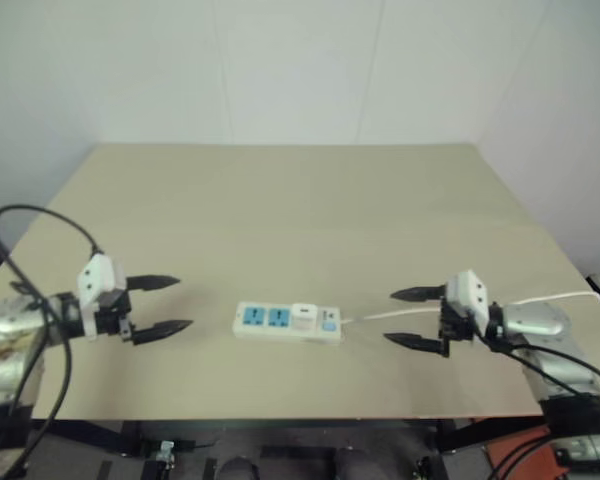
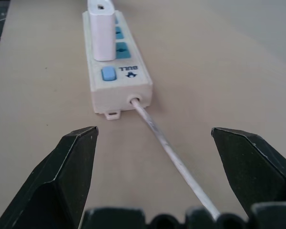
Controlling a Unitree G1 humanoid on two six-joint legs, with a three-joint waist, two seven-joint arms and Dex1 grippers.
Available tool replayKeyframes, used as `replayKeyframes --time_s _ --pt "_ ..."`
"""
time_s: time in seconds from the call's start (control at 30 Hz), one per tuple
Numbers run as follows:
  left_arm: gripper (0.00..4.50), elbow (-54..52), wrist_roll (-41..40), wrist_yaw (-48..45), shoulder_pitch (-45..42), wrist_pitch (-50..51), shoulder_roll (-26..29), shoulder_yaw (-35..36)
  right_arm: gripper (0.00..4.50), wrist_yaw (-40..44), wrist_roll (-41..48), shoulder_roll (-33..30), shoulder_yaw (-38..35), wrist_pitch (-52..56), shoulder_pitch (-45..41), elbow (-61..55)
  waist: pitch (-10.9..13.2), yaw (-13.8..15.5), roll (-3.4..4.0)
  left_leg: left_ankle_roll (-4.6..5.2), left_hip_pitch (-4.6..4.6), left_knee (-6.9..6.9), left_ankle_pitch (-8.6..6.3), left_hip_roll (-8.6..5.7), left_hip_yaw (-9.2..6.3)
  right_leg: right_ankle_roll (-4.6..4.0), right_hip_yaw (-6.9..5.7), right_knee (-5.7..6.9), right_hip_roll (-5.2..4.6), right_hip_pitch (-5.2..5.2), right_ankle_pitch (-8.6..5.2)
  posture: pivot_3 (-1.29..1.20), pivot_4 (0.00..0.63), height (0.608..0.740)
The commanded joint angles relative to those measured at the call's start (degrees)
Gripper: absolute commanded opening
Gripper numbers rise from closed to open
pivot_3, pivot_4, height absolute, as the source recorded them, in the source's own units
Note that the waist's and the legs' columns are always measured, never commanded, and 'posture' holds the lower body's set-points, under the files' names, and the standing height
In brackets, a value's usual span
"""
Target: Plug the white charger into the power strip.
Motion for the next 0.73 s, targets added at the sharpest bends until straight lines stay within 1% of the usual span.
replayKeyframes --time_s 0.03,0.13,0.2,0.57,0.73 --pt "4.5 -7.64 -4.03 2.11 5.47 2.66 1.39 7.17 4.45 -0.75 2.76 -3.3 -4.23 2.09 3.03 -5.18 0.01 0.11 0.0 0.0 -0.01 -0.01 0.0 0.0 -0.01 0.0 0.0 -0.02 0.0 0.0 0.0 0.0 0.15 0.74" --pt "4.5 -11.5 -5.68 2.59 9.97 4.0 1.68 10.34 4.45 -1.8 3.18 -5.1 -5.9 2.69 5.1 -6.46 0.02 0.23 -0.02 -0.01 -0.04 -0.02 0.0 0.0 0.04 -0.03 -0.01 -0.08 -0.05 0.0 -0.03 0.0 0.15 0.74" --pt "4.5 -12.82 -6.37 3.37 11.29 4.68 1.67 11.26 4.45 -2.16 3.48 -5.75 -6.38 3.21 5.61 -6.9 0.02 0.23 -0.03 -0.01 -0.01 -0.01 0.0 -0.01 0.06 -0.03 -0.01 -0.09 -0.07 0.01 -0.04 0.0 0.15 0.74" --pt "4.5 -16.69 -8.09 5.11 14.97 6.52 1.61 12.72 4.45 -2.98 4.14 -6.83 -6.78 4.69 6.65 -8.73 0.03 0.1 -0.03 -0.01 -0.05 -0.05 0.0 0.0 0.07 -0.09 0.0 -0.27 -0.06 0.02 -0.08 0.0 0.15 0.74" --pt "4.5 -17.75 -8.3 5.5 15.89 6.9 1.58 13.09 4.45 -3.43 3.1 -6.08 -5.25 4.13 6.09 -8.4 0.03 0.1 -0.03 -0.01 -0.04 -0.05 0.0 0.0 0.07 -0.08 0.0 -0.29 -0.06 0.04 -0.07 0.0 0.15 0.74"
